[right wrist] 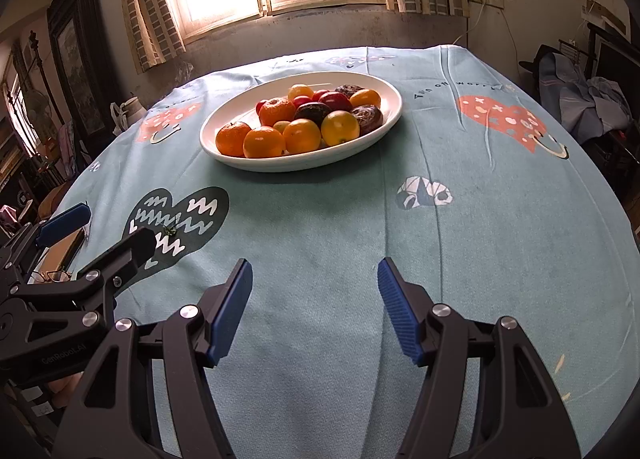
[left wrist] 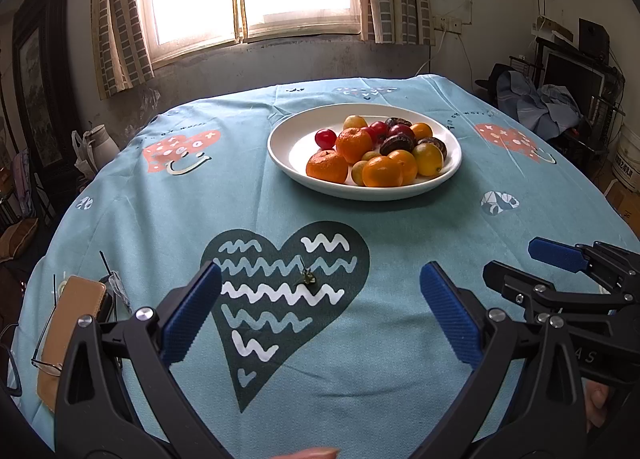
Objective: Organize fruits
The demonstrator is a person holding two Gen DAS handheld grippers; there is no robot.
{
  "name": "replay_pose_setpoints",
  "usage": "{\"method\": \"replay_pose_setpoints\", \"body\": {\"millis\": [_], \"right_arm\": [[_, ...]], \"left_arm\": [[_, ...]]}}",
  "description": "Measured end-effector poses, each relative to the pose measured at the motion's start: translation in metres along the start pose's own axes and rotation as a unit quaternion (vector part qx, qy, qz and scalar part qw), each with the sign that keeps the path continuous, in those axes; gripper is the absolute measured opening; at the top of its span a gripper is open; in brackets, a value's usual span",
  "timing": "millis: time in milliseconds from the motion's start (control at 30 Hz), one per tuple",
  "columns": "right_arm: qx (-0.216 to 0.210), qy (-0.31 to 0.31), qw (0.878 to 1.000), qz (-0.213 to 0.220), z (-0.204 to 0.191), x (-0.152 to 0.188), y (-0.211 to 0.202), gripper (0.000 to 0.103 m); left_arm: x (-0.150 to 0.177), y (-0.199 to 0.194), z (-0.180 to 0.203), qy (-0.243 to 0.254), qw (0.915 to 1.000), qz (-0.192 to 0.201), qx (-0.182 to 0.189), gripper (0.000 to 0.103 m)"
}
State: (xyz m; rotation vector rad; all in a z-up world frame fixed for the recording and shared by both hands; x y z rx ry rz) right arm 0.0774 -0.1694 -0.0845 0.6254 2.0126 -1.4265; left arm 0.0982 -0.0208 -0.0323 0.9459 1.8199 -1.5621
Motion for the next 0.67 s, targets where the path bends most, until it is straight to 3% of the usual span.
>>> {"method": "replay_pose_setpoints", "body": {"millis": [400, 667], "right_arm": [[0.002, -0.001, 1.0, -0.004, 0.003, 0.003, 0.0, 0.065], [0.01, 0.003, 1.0, -0.027, 0.006, 0.007, 0.005, 0.065]], "left_arm": [[0.004, 0.0, 0.002, 0.001, 1.0, 0.001, -0.002, 0.101], [0.013, 0.01, -0.001, 0.005, 0.9993, -0.037, -0.001, 0.101]]}}
Point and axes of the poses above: each gripper's, at about its wrist camera, not at the fingertips, and y roughly the way its jaws point, z to its right, x to its underside, the point moved 7 cm from there along y, roughly the way its jaws point, and after that the axes turned 9 degrees about -x, right-handed, at the moved point
